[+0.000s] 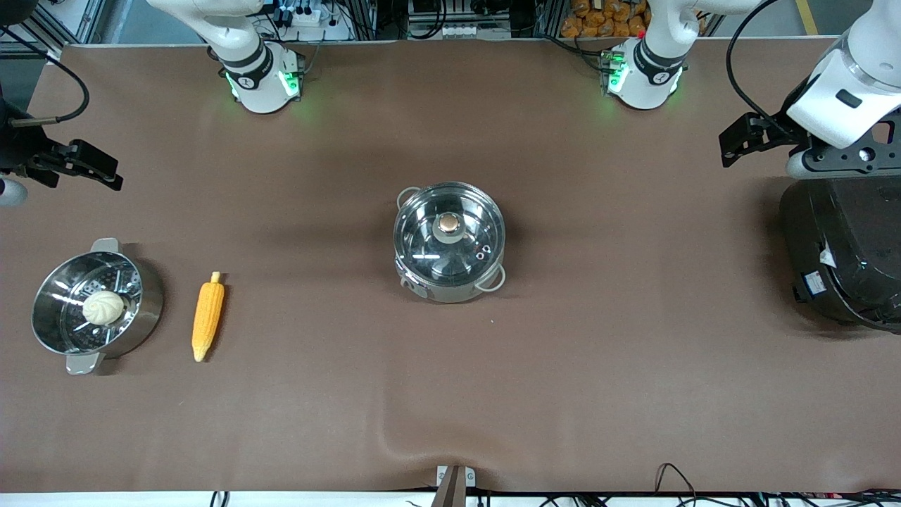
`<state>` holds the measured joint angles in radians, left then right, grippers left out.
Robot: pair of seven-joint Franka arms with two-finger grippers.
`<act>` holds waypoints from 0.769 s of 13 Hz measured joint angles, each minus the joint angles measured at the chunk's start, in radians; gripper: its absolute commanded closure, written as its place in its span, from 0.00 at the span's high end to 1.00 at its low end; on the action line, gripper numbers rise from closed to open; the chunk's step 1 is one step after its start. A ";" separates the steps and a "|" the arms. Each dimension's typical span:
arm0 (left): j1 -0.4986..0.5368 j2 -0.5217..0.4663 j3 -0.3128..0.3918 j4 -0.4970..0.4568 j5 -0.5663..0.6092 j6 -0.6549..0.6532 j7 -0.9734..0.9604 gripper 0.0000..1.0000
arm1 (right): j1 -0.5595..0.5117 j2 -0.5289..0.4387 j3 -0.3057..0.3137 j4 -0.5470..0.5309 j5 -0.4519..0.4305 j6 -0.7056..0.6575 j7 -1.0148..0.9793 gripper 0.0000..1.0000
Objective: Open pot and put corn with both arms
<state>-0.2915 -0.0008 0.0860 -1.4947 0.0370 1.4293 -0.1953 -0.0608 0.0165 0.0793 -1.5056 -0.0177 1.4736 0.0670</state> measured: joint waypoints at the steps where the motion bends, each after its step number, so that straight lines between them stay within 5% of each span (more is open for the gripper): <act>1: 0.000 0.000 0.000 0.000 0.000 0.000 0.000 1.00 | -0.001 -0.001 -0.001 0.000 0.010 0.000 0.000 1.00; 10: -0.024 0.041 -0.009 0.004 0.000 0.003 -0.015 1.00 | -0.012 -0.006 -0.011 -0.004 0.042 0.001 -0.021 1.00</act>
<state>-0.3154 0.0403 0.0768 -1.4908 0.0367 1.4327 -0.2103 -0.0728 0.0104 0.0678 -1.5096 0.0247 1.4744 0.0463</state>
